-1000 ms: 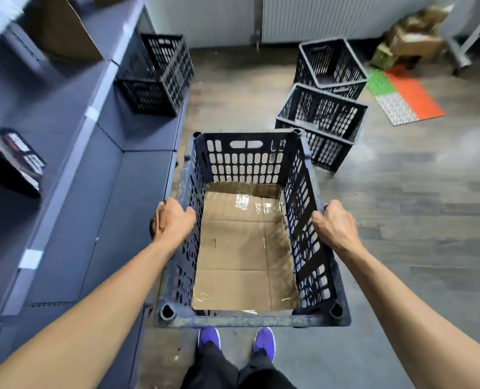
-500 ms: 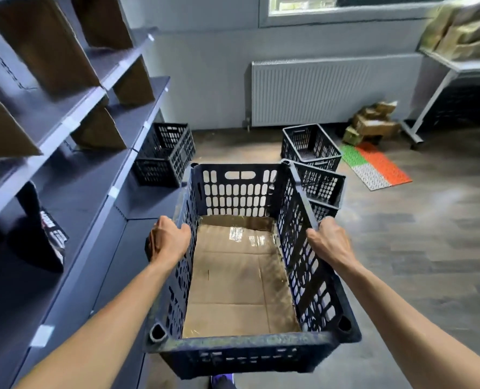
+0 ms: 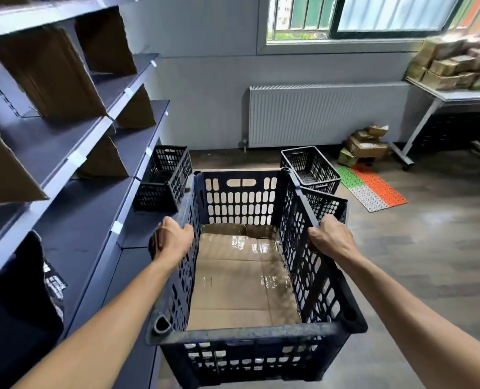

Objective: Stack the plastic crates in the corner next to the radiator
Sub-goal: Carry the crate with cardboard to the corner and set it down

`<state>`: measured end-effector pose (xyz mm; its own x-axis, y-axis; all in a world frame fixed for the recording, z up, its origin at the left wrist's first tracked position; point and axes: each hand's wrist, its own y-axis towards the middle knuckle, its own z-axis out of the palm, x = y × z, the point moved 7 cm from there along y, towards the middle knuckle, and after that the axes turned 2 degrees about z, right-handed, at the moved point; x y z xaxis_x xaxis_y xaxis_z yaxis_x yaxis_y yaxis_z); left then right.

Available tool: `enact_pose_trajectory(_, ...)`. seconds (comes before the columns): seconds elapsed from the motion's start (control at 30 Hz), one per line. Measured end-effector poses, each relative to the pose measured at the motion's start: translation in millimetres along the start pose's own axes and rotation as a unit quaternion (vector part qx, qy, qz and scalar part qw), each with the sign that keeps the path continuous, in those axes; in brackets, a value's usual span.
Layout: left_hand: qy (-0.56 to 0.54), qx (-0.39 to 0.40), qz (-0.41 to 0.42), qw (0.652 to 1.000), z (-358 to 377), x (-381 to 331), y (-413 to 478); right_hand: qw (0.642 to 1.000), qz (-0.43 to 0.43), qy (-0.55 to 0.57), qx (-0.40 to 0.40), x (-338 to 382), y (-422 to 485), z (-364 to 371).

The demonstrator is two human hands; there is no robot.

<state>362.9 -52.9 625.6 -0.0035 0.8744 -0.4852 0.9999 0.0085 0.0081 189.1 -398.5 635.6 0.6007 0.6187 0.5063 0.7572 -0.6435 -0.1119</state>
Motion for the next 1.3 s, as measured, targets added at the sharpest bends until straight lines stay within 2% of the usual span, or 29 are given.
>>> enact_pose_trajectory(0.4,-0.045,-0.031,0.03,0.998,-5.9,-49.7,87.5,0.998,-0.032,0.054,-0.015,38.9,112.2,-8.3)
enact_pose_trajectory(0.77,-0.06,-0.053,-0.019,0.997,20.1,-101.5,159.1,0.996,-0.05,0.062,0.046,52.0,240.0,-4.9)
enact_pose_trajectory(1.03,-0.066,-0.049,-0.031,0.996,34.9,-120.6,224.6,0.996,-0.058,0.05,0.049,81.1,310.7,0.9)
enact_pose_trajectory(1.3,-0.101,-0.019,-0.031,0.994,54.1,-124.0,326.1,0.998,-0.028,0.032,0.045,126.5,376.4,22.8)
